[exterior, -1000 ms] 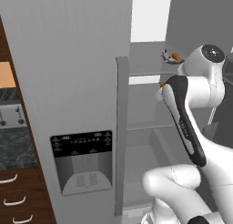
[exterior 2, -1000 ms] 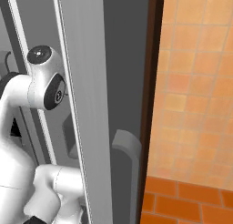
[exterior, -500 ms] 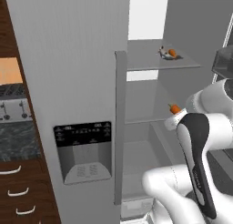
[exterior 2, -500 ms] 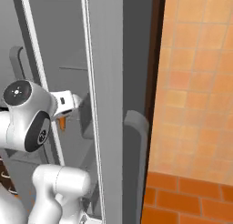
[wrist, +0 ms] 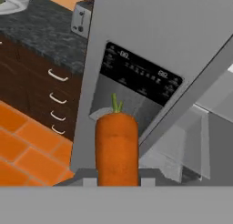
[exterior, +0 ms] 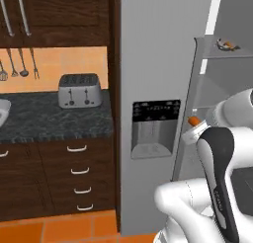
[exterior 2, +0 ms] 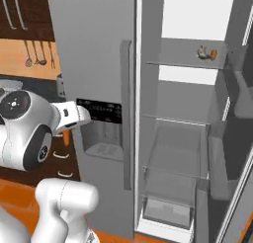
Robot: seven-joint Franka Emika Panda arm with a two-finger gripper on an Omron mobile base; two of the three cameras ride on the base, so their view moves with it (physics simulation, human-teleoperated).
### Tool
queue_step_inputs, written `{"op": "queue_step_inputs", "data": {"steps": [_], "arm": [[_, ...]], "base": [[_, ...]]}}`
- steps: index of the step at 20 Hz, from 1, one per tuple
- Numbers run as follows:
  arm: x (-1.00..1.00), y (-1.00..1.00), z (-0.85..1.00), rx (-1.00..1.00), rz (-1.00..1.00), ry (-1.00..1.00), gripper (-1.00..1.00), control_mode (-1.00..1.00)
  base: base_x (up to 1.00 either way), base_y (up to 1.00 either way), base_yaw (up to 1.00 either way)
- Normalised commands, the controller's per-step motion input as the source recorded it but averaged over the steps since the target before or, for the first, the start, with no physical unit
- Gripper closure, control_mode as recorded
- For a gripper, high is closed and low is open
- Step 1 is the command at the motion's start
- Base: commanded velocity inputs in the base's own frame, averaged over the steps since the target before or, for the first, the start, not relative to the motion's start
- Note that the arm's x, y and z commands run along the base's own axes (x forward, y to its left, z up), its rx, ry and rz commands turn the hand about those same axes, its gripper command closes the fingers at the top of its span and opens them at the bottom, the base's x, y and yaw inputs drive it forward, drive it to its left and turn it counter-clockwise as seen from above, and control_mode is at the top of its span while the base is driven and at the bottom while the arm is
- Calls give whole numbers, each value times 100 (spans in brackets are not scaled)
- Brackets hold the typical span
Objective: Place one carrot and one fish in each tupperware on the nearby counter, to pack two identical lunches.
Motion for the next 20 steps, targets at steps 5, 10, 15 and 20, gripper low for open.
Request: {"op": "queue_step_inputs", "data": {"steps": [5,10,15,20], "arm": [[0,0,0,0,0,0,100,100],[0,0,0,0,0,0,100,100],[0,0,0,0,0,0,100,100],[0,0,0,0,0,0,100,100]], "base": [[1,100,25],[9,100,23],[12,100,17],[58,100,6]]}}
